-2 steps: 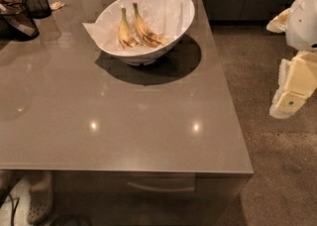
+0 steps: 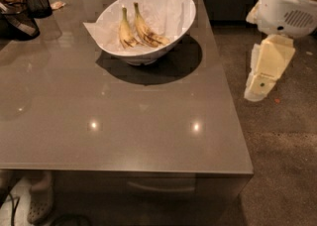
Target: Pick banana from white bowl
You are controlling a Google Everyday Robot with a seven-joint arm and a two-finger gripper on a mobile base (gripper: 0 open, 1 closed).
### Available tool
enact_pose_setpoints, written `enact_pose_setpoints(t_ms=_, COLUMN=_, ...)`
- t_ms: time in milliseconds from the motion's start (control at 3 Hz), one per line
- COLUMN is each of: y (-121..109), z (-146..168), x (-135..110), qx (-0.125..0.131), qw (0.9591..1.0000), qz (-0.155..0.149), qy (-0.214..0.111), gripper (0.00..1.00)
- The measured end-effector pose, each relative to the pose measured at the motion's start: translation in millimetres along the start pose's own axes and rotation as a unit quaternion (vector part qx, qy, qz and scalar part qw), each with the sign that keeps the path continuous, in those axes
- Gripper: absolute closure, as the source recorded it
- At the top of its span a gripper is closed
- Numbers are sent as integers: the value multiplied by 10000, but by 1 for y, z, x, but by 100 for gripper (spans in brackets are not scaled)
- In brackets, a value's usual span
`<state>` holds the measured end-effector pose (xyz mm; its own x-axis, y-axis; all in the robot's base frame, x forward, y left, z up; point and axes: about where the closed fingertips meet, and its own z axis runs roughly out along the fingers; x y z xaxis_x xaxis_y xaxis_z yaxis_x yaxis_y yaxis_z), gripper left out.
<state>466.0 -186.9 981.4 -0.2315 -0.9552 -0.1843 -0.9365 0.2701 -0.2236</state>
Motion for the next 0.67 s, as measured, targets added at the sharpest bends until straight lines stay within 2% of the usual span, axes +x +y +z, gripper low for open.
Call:
enact_pose_setpoints(t_ms=333, y=-11, z=14, x=-31, qx=-213, qw=9995, qz=-230, qy=94, gripper=0)
enact_pose_setpoints(t_ms=667, y=-14, z=15, x=-35, qx=-140, qw=9996, qz=-253, qy=31, gripper=0)
